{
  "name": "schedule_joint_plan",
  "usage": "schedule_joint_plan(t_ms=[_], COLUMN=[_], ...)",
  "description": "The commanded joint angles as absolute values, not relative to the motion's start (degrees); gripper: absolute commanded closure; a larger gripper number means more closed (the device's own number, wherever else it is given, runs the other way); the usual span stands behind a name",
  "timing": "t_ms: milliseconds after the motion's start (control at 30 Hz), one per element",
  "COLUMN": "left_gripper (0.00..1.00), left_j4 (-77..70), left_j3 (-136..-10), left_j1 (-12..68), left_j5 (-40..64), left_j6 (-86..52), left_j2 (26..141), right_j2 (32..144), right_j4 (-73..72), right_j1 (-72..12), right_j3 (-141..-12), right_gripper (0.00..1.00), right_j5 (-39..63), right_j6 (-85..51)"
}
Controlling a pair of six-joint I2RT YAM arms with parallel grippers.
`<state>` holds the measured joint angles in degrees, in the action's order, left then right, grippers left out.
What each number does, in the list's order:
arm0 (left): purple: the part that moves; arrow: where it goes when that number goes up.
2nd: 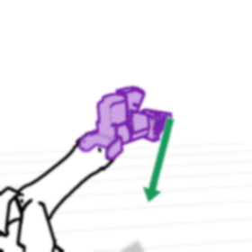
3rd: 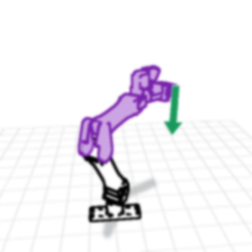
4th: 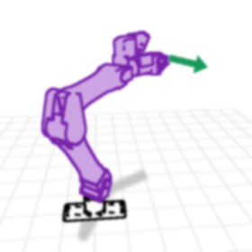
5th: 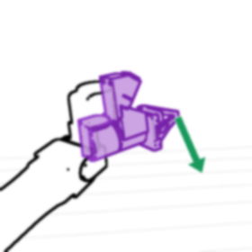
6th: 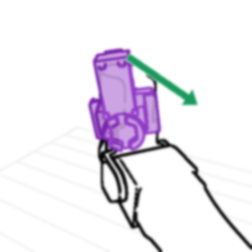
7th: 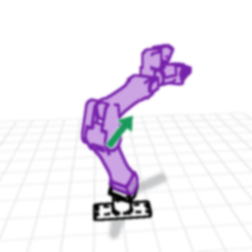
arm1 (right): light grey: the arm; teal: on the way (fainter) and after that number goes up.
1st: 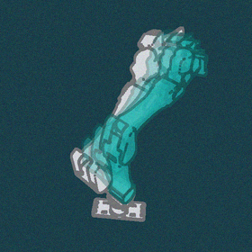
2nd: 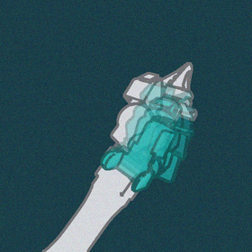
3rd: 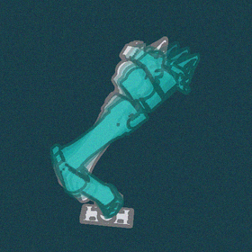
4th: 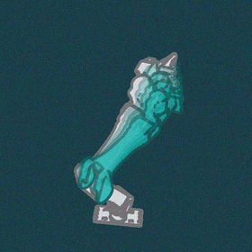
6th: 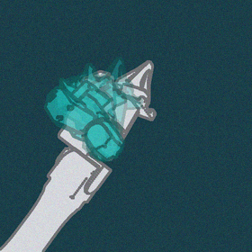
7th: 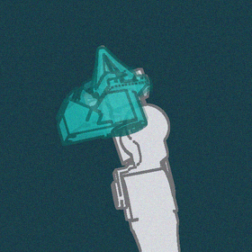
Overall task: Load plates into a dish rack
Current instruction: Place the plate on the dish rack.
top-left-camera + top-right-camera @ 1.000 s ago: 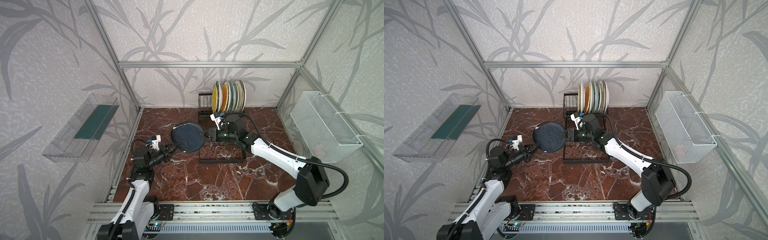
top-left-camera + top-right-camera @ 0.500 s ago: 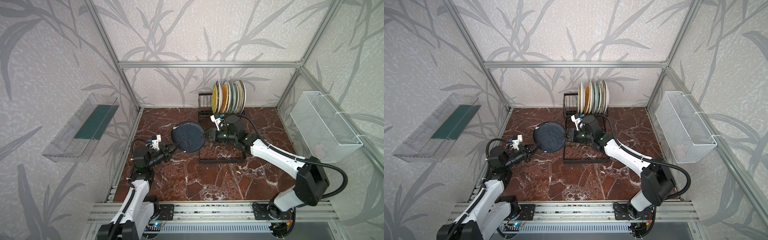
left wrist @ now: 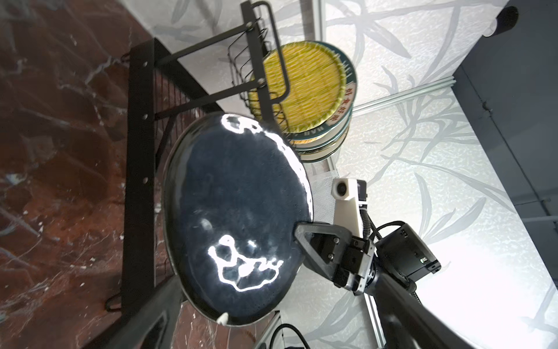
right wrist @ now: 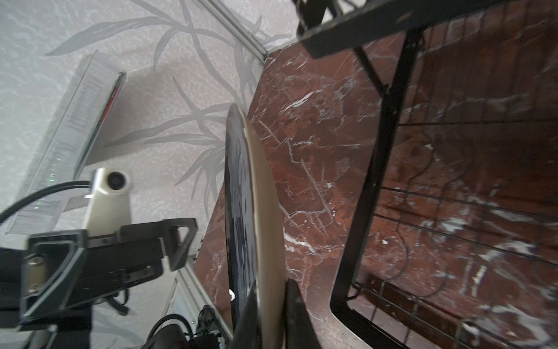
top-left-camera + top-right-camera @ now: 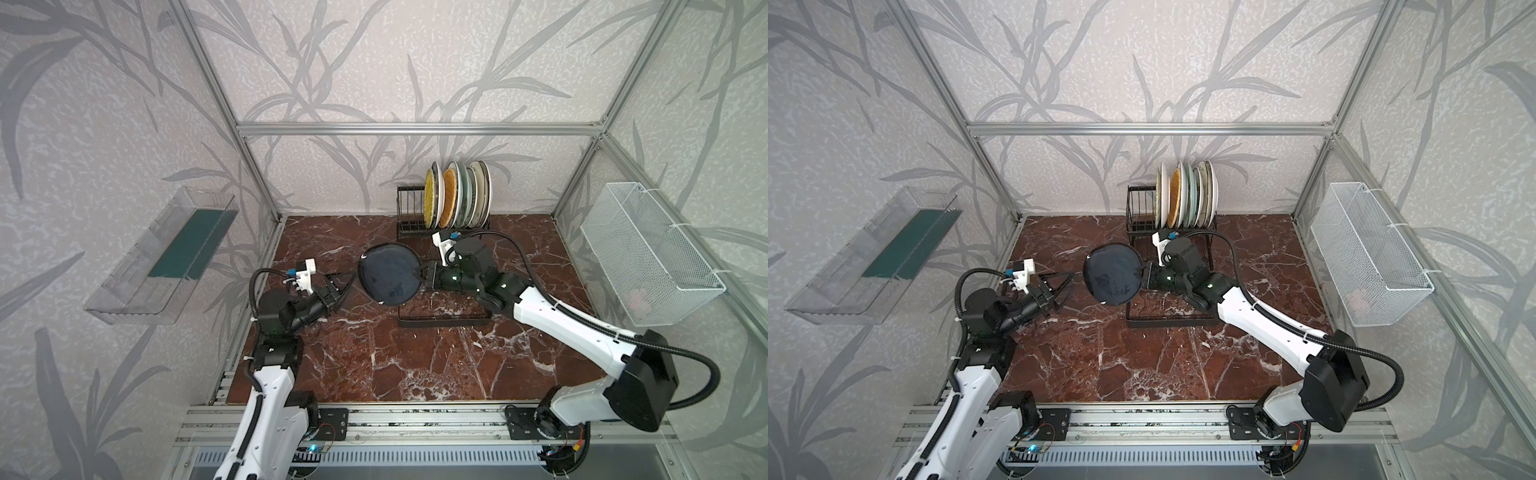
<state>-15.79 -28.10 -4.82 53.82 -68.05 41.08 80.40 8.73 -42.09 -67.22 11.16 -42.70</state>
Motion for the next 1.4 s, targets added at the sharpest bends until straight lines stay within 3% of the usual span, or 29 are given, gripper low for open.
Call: schedule_joint_plan(t_ms=[0, 300, 633, 933, 1367], left_gripper=[0.01, 0.01, 0.01, 0.01, 0.01], left_j4=[-8.92, 15.98, 13.08, 12.99, -1.26], left_j3=[-34.36, -49.2, -42.73, -40.2, -32.7], left_j1=[-4.75, -4.69, -4.28, -3.3, -0.96], left_j5=[50.33, 44.55, 46.1, 48.61, 56.06], left_j6=[-65.3, -46.89, -41.13, -37.88, -41.2], left_j2=[40.4, 42.53, 42.37, 40.4, 39.19], right_j2=[75.44, 82.66, 104.76, 124.97, 126.93], right_j4=[8.27, 14.61, 27.19, 39.49, 32.37], right_j1=[-43.24, -48.93, -50.98, -50.89, -48.89], right_j3=[-75.53, -97.21, -130.74, -163.37, -159.32], right_gripper=[1.0, 1.0, 1.0, 1.0, 1.0], right_j5=[-1.43, -25.05, -49.24, -58.36, -59.22], right_j6=[-37.01, -22.89, -13.76, -5.57, 1.13])
